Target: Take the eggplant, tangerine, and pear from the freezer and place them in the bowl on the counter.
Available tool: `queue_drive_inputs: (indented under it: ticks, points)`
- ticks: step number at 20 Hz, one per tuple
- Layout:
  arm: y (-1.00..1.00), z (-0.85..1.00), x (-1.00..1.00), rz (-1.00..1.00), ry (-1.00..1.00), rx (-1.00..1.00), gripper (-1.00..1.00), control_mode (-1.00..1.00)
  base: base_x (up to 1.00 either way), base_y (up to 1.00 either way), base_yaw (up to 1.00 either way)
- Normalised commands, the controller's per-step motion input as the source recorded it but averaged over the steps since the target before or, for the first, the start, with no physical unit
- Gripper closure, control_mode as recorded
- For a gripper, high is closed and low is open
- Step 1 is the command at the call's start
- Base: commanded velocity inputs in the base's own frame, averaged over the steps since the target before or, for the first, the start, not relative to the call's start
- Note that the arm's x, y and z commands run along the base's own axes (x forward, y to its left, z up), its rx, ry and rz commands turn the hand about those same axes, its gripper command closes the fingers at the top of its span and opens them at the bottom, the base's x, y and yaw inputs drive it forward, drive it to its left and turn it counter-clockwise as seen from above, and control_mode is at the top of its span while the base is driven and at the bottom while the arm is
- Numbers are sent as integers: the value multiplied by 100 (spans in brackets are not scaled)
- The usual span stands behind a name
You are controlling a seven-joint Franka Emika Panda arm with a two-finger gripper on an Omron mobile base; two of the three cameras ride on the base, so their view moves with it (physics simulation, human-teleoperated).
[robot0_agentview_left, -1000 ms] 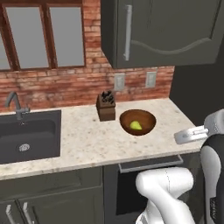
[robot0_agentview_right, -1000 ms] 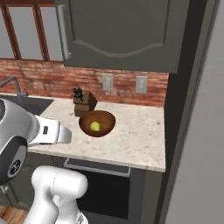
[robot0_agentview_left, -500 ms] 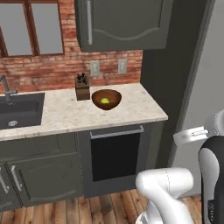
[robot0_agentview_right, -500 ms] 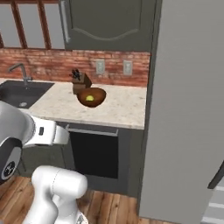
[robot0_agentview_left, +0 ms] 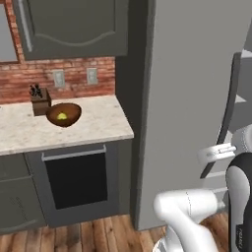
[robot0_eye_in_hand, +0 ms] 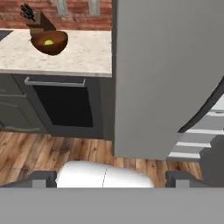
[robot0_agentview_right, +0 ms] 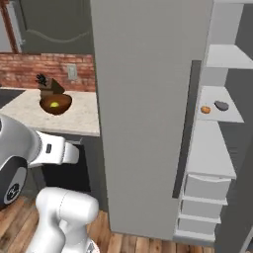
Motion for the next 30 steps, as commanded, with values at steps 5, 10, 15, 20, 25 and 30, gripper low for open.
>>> queue_drive_inputs:
  ticks: [5, 10, 15, 20, 25, 30]
  points:
    - [0, 0, 0, 0, 0, 0, -100, 100, 5, -100, -1]
    - [0, 0, 0, 0, 0, 0, -100, 100, 52, -67, -5]
    - [0, 0, 0, 0, 0, 0, -100, 100, 75, -18, -1]
    - [0, 0, 0, 0, 0, 0, -100, 100, 47, -54, -2]
    - [0, 0, 0, 0, 0, 0, -100, 100, 5, -88, -5]
    - [0, 0, 0, 0, 0, 0, -100, 100, 67, -3, -3]
